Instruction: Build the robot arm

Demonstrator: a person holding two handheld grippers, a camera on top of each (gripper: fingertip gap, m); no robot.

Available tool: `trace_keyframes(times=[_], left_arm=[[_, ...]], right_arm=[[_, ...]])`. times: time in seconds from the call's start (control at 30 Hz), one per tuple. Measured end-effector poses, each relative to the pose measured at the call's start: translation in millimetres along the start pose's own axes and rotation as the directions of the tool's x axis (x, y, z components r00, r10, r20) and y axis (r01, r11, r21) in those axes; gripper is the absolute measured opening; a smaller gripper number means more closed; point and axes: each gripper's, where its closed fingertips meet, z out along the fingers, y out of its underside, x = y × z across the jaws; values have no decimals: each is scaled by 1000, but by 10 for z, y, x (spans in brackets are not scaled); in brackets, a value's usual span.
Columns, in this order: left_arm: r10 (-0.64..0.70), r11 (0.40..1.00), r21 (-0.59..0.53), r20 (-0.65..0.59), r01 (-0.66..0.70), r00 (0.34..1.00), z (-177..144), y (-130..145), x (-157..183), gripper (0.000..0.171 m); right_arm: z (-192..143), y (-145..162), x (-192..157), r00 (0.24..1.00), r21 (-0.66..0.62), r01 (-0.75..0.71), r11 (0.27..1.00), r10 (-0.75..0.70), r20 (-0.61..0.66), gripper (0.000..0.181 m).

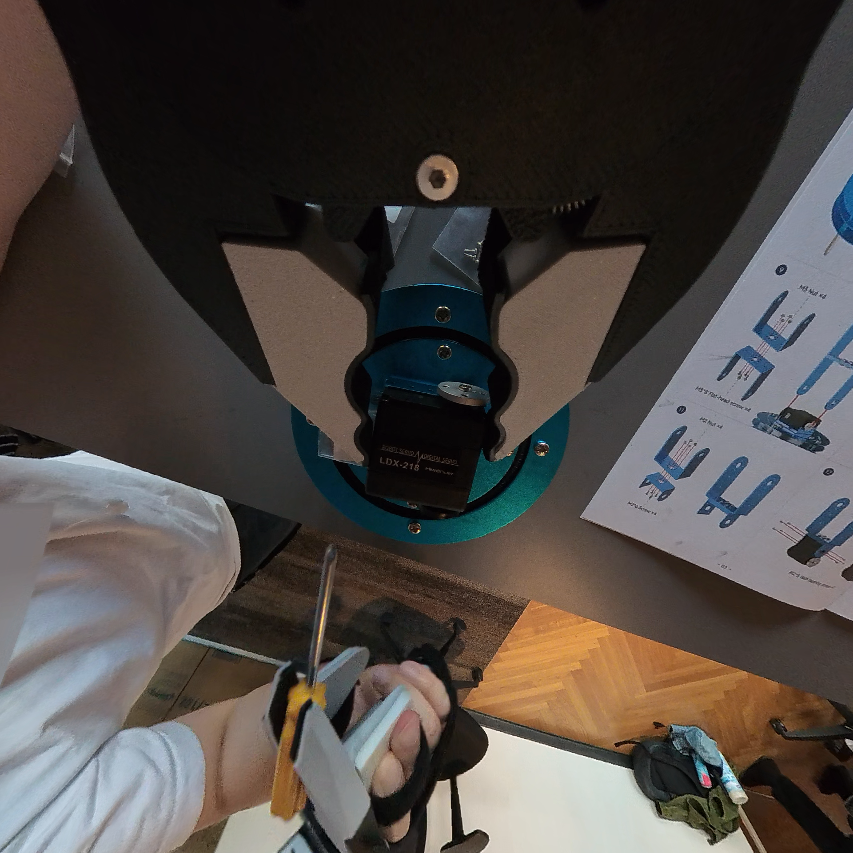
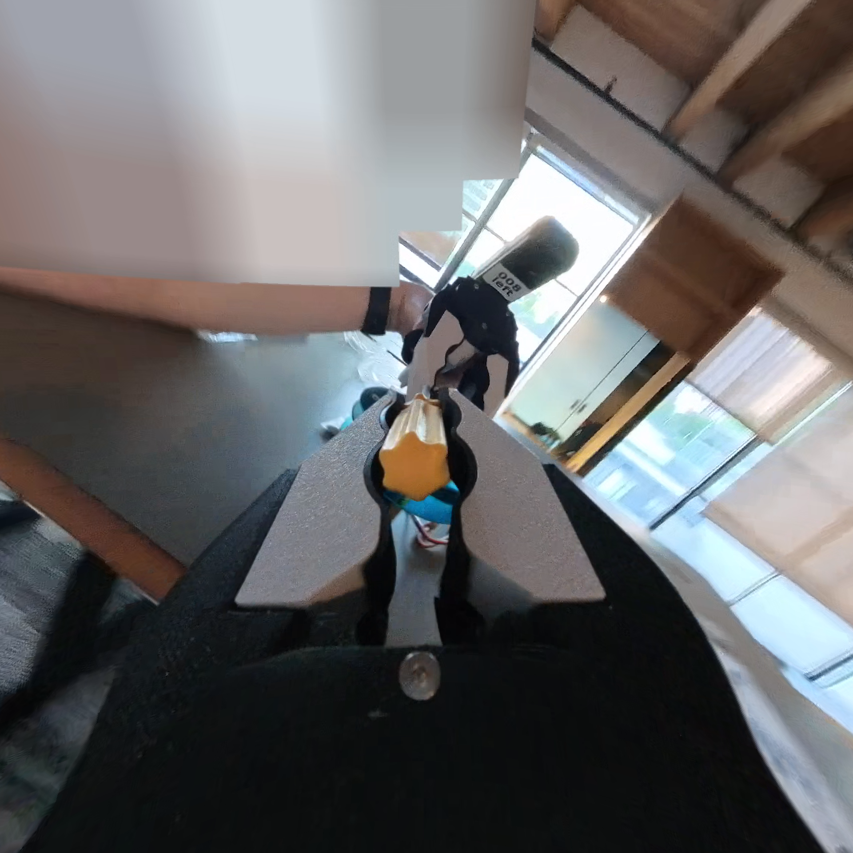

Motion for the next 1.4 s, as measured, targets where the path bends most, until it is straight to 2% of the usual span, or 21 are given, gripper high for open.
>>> trace_keyframes(times=[0.1,0.37,0.67,0.87,0.97,1.03,1.17,1.23,1.3,1.4], left_arm=[[1,1000,0,0,-1,1000,0,0,1,47],[8,1000,4,5,-8,1000,1,1,1,47],[18,1000,7,5,-18,1000,0,1,1,47],[12,1000,12,4,-12,1000,0,-3,-2,47],[-16,1000,22,-8,16,1000,-11,-2,-7,54],[-27,999,17,29,27,999,-35,25,-73,75],[-37,998,58,3,37,999,-104,8,-29,79],[-26,993,117,2,26,1000,-230,-105,11,82],[23,975,222,42,-32,999,-480,-325,78,75],[87,929,342,168,-141,982,-1004,-868,330,65]], right_arm=[[1,138,-50,992,-23,125,992,-124,13,15],[-32,184,-77,971,36,232,972,-233,47,15],[24,299,-115,958,41,278,960,-280,67,15],[11,291,-112,963,51,257,965,-260,72,15],[-21,290,-91,966,49,250,967,-252,61,15],[-44,279,-75,968,49,241,969,-244,55,15],[-73,266,-54,972,44,228,973,-230,44,15],[-87,240,-60,975,48,219,975,-221,33,15],[-108,173,-63,979,61,203,977,-204,7,15],[-155,5,-50,980,81,191,978,-185,-70,15]])
